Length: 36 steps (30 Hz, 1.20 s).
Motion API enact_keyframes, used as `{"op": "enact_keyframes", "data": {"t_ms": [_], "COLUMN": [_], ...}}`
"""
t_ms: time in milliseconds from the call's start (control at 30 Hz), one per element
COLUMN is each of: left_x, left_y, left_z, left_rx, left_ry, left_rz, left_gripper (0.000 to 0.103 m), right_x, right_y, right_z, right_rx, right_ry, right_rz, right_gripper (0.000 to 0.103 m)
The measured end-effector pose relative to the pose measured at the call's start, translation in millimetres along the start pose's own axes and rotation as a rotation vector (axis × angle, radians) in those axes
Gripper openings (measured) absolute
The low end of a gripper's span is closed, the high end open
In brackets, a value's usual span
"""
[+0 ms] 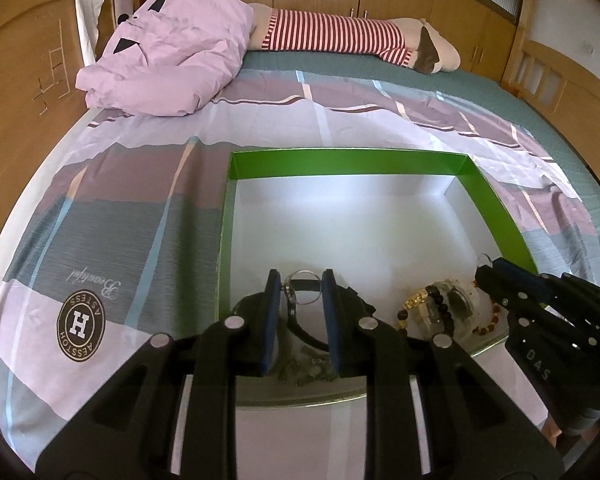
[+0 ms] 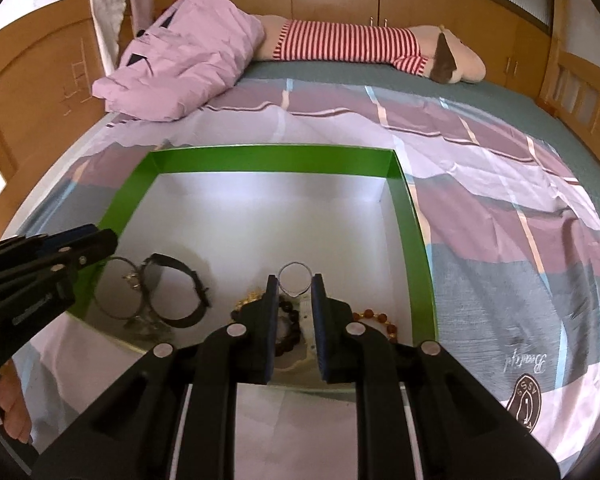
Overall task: Organize jewelry
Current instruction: 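Carry the ring with the left tool into the green box while the right drops its ring there, then open both tools and lift them out of the green box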
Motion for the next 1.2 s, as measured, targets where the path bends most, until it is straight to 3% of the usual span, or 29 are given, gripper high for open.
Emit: {"op": "enact_keyframes", "data": {"t_ms": [333, 433, 533, 633, 1000, 1100, 1200], "left_x": [-1, -2, -3, -5, -10, -10, -9], "left_y": [-4, -4, -4, -5, -8, -9, -13], "left_z": [4, 3, 2, 0, 0, 1, -4], "left_rx": [0.008, 0.011, 0.007, -0.003, 0.0, 0.001, 0.014], "left_ry": [0.001, -0.004, -0.002, -0.002, -0.001, 0.003, -0.003], "left_rz": [0.007, 0.009, 0.011, 0.011, 0.022, 0.022, 0.022], "left_gripper": [0.021, 0.022, 0.034, 0.04, 0.046, 0.051, 0.063], "right_x": [1, 1, -1, -3, -5, -6, -6], "right_y": [-5, -5, -5, -5, -4, -4, -5], "right_z": [11, 10, 8, 5, -1, -2, -3], "right_rx": [0.035, 0.036, 0.029, 0.02, 0.0, -0.001, -0.002], "right_ry": [-0.009, -0.012, -0.012, -0.015, -0.02, -0.017, -0.016], "right_rz": [-0.007, -0.002, 0.008, 0.023, 0.034, 0.034, 0.034], "right_gripper": [0.016, 0.022, 0.024, 0.041, 0.048, 0.048, 0.052]}}
Point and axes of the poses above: each gripper's, at about its wrist camera, not at the fingertips, and z roughly the way its jaws point, x to its left, y to its top, the point moved 2 cm from there along z, roughly the way its jaws point, and after that the axes turned 6 degrees about -z, right-handed, at the moved point
